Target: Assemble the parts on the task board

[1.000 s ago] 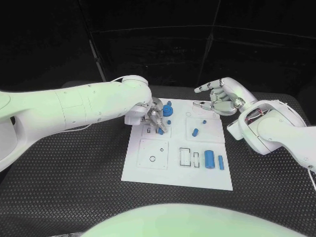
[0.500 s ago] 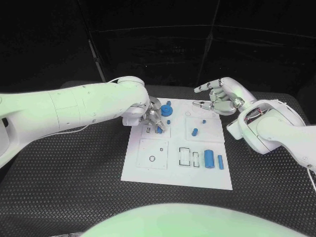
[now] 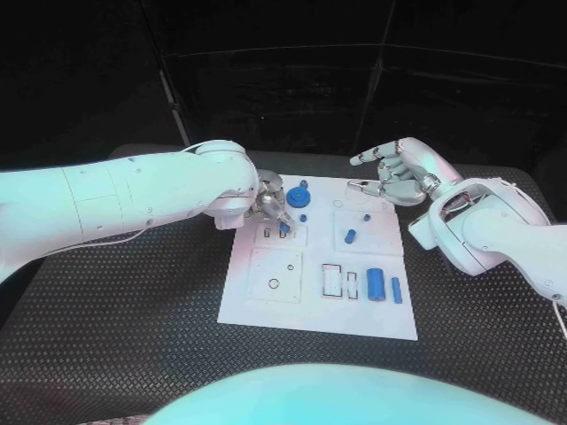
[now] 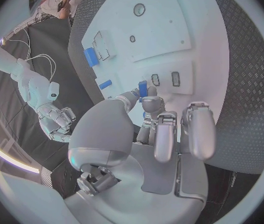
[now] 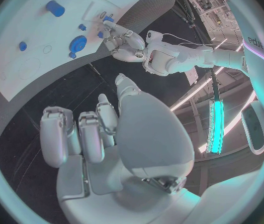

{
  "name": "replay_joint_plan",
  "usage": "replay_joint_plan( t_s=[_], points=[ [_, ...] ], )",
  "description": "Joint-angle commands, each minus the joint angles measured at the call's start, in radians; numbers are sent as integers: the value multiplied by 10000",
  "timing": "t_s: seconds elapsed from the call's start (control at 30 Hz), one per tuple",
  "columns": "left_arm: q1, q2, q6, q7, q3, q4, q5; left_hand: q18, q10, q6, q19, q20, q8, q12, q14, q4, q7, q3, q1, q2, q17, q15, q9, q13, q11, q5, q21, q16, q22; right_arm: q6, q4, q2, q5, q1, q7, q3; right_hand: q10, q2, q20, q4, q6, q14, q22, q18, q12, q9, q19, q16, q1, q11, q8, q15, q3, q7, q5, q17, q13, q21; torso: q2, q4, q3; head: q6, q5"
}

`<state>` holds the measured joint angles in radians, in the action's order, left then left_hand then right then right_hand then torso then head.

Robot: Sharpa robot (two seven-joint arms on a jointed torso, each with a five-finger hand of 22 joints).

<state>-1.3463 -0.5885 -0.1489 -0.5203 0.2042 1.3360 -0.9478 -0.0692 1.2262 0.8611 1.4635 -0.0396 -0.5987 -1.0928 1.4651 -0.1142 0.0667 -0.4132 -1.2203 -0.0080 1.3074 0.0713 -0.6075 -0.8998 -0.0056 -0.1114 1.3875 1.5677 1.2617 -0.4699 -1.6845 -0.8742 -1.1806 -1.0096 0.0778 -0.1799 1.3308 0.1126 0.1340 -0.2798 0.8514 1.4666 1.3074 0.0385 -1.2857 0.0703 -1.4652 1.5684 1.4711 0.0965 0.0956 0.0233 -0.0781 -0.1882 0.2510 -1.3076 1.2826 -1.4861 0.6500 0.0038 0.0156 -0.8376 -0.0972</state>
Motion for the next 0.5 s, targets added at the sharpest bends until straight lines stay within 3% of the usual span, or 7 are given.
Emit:
replay_joint_plan(
  t_s=[0.03,0.5],
  points=[
    [24,-55,597,85,-1,69,-152,72,179,-12,62,70,-45,-71,1057,1527,-32,-1613,46,-13,2634,44,-50,-38,-71,22,-28,31,24,26,-3,1,9,-18,-50,-9,53,-68,-91,4,-56,1023,496,57,-68,-16,-34,-8,-14,8,-37,-30,-18,19,34,-2577,8,62,1,12,2,1,-15],
    [308,47,693,18,4,-195,-493,71,213,-27,69,78,-109,-94,1057,1590,-32,-1887,111,-116,2634,50,-129,-55,-76,15,-34,31,31,53,41,16,45,-17,-72,-9,53,-68,-91,4,-56,1023,496,57,-68,-16,-34,-8,-14,8,-37,-30,-18,19,34,-2577,8,62,11,-26,2,-71,-61]
  ],
)
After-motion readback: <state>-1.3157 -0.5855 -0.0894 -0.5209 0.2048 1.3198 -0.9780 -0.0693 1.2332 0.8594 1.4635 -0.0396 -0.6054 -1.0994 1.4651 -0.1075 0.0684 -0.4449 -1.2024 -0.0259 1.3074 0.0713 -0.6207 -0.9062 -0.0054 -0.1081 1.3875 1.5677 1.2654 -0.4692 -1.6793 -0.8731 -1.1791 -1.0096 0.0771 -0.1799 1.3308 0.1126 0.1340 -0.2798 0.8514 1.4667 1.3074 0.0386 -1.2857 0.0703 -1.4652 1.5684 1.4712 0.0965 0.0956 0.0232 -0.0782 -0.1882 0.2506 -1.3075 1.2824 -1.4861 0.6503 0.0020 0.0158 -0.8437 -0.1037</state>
